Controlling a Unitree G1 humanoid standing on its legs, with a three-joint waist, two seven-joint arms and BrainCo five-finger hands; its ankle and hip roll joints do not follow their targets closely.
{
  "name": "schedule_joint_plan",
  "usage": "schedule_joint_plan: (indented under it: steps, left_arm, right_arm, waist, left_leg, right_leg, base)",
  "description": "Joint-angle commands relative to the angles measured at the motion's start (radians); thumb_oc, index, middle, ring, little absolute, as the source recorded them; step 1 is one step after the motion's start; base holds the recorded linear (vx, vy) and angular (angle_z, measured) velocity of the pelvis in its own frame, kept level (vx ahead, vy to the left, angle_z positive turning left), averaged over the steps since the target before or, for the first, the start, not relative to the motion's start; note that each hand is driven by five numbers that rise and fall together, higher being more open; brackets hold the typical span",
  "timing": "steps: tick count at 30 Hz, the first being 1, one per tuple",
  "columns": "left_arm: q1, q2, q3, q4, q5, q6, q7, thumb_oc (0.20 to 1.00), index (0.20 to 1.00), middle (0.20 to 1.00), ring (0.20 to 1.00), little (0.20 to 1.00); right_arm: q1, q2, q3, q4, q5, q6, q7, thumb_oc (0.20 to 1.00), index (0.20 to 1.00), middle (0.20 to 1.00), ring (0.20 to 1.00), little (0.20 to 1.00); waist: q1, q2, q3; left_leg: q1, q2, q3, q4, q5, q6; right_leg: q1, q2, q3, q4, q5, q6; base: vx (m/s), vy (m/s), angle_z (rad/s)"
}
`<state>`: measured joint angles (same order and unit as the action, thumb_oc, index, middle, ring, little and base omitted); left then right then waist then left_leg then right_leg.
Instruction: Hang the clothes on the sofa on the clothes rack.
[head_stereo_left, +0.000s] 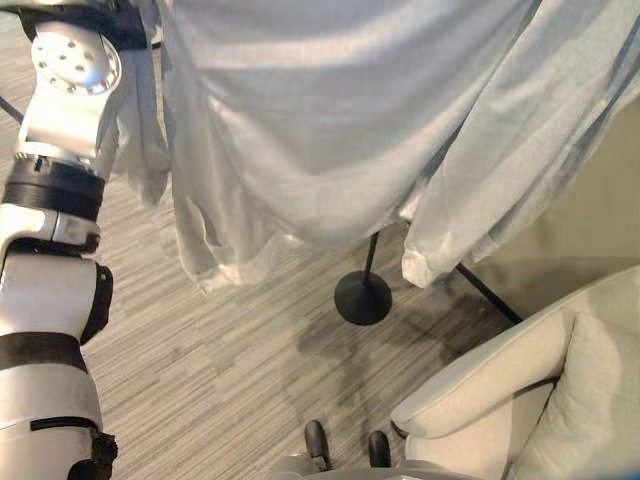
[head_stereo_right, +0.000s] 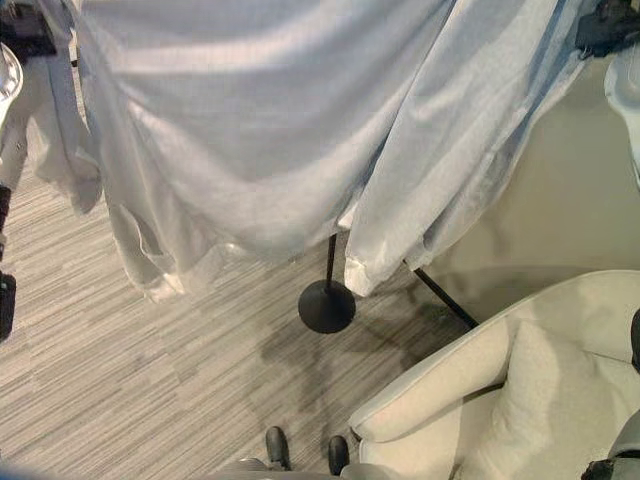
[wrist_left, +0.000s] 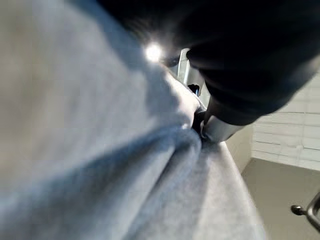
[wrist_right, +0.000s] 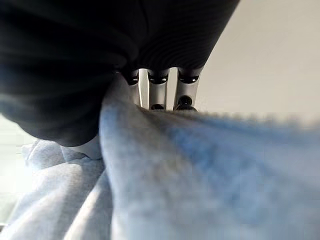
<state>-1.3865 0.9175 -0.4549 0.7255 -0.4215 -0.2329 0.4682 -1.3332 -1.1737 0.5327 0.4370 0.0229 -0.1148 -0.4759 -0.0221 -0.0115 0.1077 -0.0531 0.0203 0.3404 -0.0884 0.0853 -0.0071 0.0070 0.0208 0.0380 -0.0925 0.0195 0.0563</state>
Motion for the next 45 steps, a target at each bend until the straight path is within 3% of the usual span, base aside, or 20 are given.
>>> schedule_joint_plan:
  steps: [1,5,9,18,21,24,26,28,33,38,45]
  left_arm:
    - [-0.173,0.024,-0.067,0.142,-0.049,0.000,0.009,0.200,0.200,0.200,0.200,0.200]
    - [-0.283,0.031,-0.132,0.262,-0.047,0.029,0.006,0.200,0.200,0.200,0.200,0.200]
    - [-0.313,0.019,-0.181,0.318,0.007,0.056,-0.005,0.200,0.200,0.200,0.200,0.200]
    - [-0.263,-0.042,-0.196,0.391,0.100,0.089,-0.034,0.200,0.200,0.200,0.200,0.200]
    - [-0.208,-0.062,-0.165,0.406,0.111,0.098,-0.039,0.200,0.200,0.200,0.200,0.200]
    - [-0.076,-0.072,-0.086,0.392,0.134,0.097,-0.046,0.200,0.200,0.200,0.200,0.200]
    - [-0.076,-0.073,-0.087,0.392,0.135,0.097,-0.046,0.200,0.200,0.200,0.200,0.200]
    - [0.011,-0.096,-0.015,0.375,0.141,0.095,-0.041,0.200,0.200,0.200,0.200,0.200]
    - [0.067,-0.108,0.036,0.314,0.135,0.081,-0.033,0.200,0.200,0.200,0.200,0.200]
    - [0.108,-0.112,0.068,0.269,0.127,0.068,-0.036,0.200,0.200,0.200,0.200,0.200]
    - [0.182,-0.134,0.093,0.242,0.142,0.060,-0.070,0.200,0.200,0.200,0.200,0.200]
  right_arm:
    - [-0.215,0.030,0.072,0.111,0.041,0.045,-0.069,0.200,0.200,0.200,0.200,0.200]
    - [-0.379,0.106,0.212,0.301,0.076,0.071,-0.051,0.200,0.200,0.200,0.200,0.200]
    - [-0.417,0.154,0.278,0.384,0.071,0.090,-0.016,0.200,0.200,0.200,0.200,0.200]
    - [-0.375,0.203,0.292,0.414,0.055,0.094,0.020,0.200,0.200,0.200,0.200,0.200]
    - [-0.295,0.215,0.256,0.387,0.042,0.094,0.024,0.200,0.200,0.200,0.200,0.200]
    - [-0.085,0.196,0.148,0.224,0.018,0.075,0.029,0.200,0.200,0.200,0.200,0.200]
    - [-0.083,0.196,0.145,0.222,0.018,0.075,0.029,0.200,0.200,0.200,0.200,0.200]
    - [0.087,0.151,0.028,0.104,0.032,0.038,0.025,0.200,0.200,0.200,0.200,0.200]
    - [0.215,0.112,-0.089,0.007,0.042,0.000,0.015,0.200,0.200,0.200,0.200,0.200]
    - [0.282,0.093,-0.152,-0.077,0.048,-0.033,0.031,0.200,0.200,0.200,0.200,0.200]
    - [0.437,0.097,-0.207,-0.212,0.112,-0.075,0.136,0.200,0.200,0.200,0.200,0.200]
  waist:
    - [0.021,-0.003,-0.025]
    - [0.013,-0.003,0.000]
    - [0.008,-0.009,0.019]
    - [-0.021,-0.022,0.063]
    - [-0.035,-0.031,0.081]
    - [-0.048,-0.038,0.099]
    - [-0.048,-0.039,0.099]
    - [-0.051,-0.033,0.107]
    - [-0.045,-0.024,0.103]
    - [-0.039,-0.022,0.092]
    - [-0.045,-0.028,0.089]
  left_leg:
    - [0.106,0.048,0.068,0.001,-0.101,-0.114]
    - [0.065,0.054,0.077,0.001,-0.087,-0.120]
    - [0.033,0.060,0.077,0.001,-0.074,-0.123]
    - [-0.023,0.070,0.066,0.001,-0.062,-0.125]
    - [-0.044,0.072,0.071,0.001,-0.059,-0.124]
    - [-0.057,0.076,0.083,0.001,-0.061,-0.121]
    - [-0.057,0.076,0.083,0.001,-0.061,-0.121]
    - [-0.056,0.076,0.084,0.001,-0.066,-0.120]
    - [-0.046,0.073,0.078,0.001,-0.071,-0.116]
    - [-0.025,0.073,0.078,0.001,-0.075,-0.115]
    - [-0.006,0.080,0.078,0.001,-0.078,-0.116]
  right_leg:
    - [-0.033,0.025,0.003,0.033,-0.030,0.179]
    - [-0.085,0.029,0.009,0.035,-0.009,0.186]
    - [-0.121,0.033,0.010,0.036,0.007,0.191]
    - [-0.186,0.036,0.013,0.044,0.024,0.194]
    - [-0.213,0.041,0.027,0.047,0.032,0.194]
    - [-0.236,0.044,0.045,0.045,0.039,0.196]
    - [-0.236,0.044,0.045,0.045,0.039,0.196]
    - [-0.240,0.043,0.046,0.047,0.035,0.194]
    - [-0.233,0.042,0.043,0.054,0.023,0.190]
    - [-0.213,0.047,0.047,0.054,0.011,0.184]
    - [-0.193,0.051,0.040,0.054,0.001,0.177]
  base:
    - [-0.05,-0.005,-0.14]
    - [-0.05,-0.017,-0.09]
    - [-0.03,-0.020,-0.06]
    - [-0.04,-0.008,-0.18]
    - [-0.04,-0.007,-0.25]
    - [0.00,-0.008,-0.22]
    - [0.00,-0.008,0.01]
    - [0.03,-0.033,0.10]
    - [0.02,-0.015,0.09]
    - [0.04,-0.020,0.01]
    - [-0.01,-0.038,0.05]
